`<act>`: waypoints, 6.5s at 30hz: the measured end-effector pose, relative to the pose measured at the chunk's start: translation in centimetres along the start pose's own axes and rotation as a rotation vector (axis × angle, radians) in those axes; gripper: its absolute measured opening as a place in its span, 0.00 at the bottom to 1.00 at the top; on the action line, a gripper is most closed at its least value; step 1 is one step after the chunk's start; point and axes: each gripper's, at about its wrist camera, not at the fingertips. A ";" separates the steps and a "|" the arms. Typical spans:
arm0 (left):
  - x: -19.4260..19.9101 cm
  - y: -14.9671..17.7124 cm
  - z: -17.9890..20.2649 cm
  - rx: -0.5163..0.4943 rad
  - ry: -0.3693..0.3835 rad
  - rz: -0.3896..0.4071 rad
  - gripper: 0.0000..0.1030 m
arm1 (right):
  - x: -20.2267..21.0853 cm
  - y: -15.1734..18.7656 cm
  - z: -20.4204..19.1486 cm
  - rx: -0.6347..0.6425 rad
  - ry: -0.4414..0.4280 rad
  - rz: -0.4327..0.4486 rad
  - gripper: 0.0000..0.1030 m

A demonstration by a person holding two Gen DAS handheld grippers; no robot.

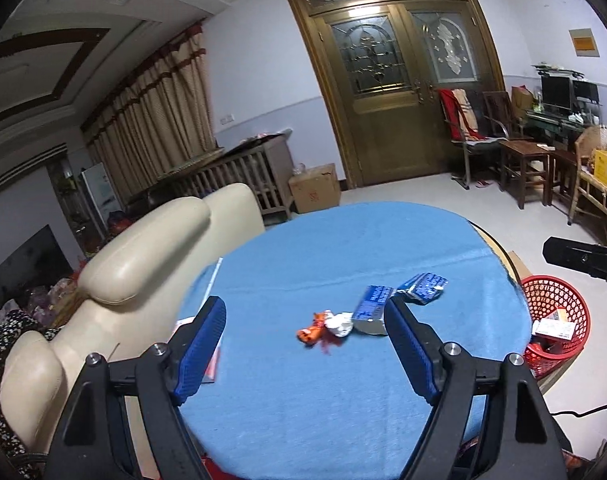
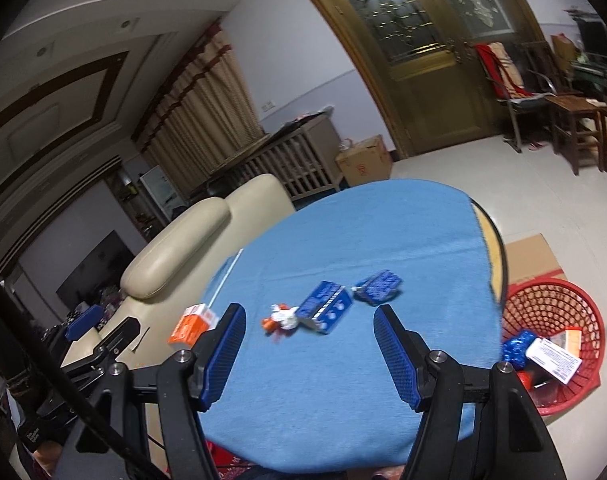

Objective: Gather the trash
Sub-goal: 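Move both open grippers back over the table toward the remaining trash, then grasp the orange bag bundle with the left gripper while the right gripper grasps the blue toothpaste box, then lift the orange bundle and blue toothpaste box off the table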

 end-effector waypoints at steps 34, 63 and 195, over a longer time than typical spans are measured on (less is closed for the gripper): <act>1.0 1.6 -3.2 0.044 -0.129 -0.020 0.84 | -2.3 2.4 -3.8 0.067 -0.060 -0.070 0.68; -1.6 3.4 -3.5 0.055 -0.119 -0.117 0.84 | -4.5 3.6 -2.8 0.036 -0.038 -0.137 0.68; -12.1 0.7 2.3 0.075 0.063 -0.183 0.30 | -9.4 2.2 1.5 0.182 0.032 -0.266 0.65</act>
Point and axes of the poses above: each gripper's, at about its wrist camera, not at the fingertips, and x roughly against the way its jaws point, z to its right, y to its underside, and after that the axes turned 7 degrees about -y, right-handed
